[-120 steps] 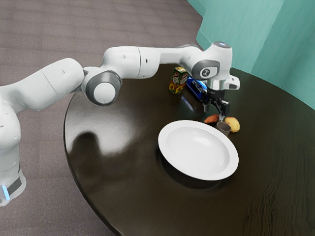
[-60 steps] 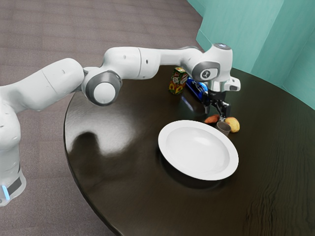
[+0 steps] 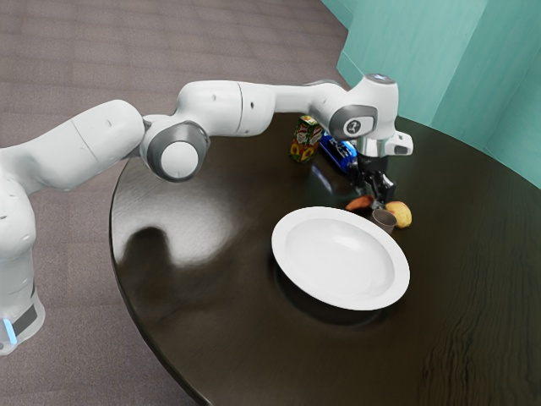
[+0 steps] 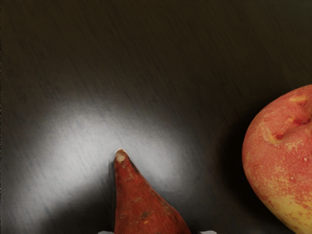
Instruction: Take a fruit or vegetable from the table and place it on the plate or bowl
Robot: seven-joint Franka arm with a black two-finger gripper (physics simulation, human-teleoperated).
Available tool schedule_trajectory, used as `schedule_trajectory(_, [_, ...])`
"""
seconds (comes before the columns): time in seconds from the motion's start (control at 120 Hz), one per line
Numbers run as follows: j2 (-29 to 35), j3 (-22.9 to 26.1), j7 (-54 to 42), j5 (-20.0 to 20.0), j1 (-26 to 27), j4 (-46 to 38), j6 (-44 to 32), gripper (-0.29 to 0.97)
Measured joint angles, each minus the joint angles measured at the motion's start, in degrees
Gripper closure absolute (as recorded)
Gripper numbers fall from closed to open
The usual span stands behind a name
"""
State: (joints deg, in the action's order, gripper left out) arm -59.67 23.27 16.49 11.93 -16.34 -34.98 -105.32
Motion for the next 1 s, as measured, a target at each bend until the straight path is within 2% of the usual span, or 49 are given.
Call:
schedule_trajectory(0.142, [0.0, -0.1, -0.2, -0.1, -0.3, 0.4, 0.0, 0.55])
schedule_trajectory(0.342, [4.6, -0.3, -1.0, 0.3, 0.0, 1.3, 0.1, 0.55])
schedule_trajectory(0.442, [15.2, -3.5, -1.4, 0.3, 3.9, -3.8, 2.3, 0.54])
schedule_trajectory(0.55, [31.9, -6.7, -1.6, -2.6, 8.9, -22.5, 4.6, 0.54])
schedule_trajectory(0.617, [37.1, -7.8, -1.7, -4.7, 12.0, -29.4, 5.5, 0.54])
schedule_trajectory(0.842, [38.3, -8.0, -1.9, -7.2, 17.7, -34.7, 7.0, 0.53])
schedule_trajectory(1.0, [38.2, -8.1, -2.1, -7.6, 19.0, -35.5, 7.1, 0.53])
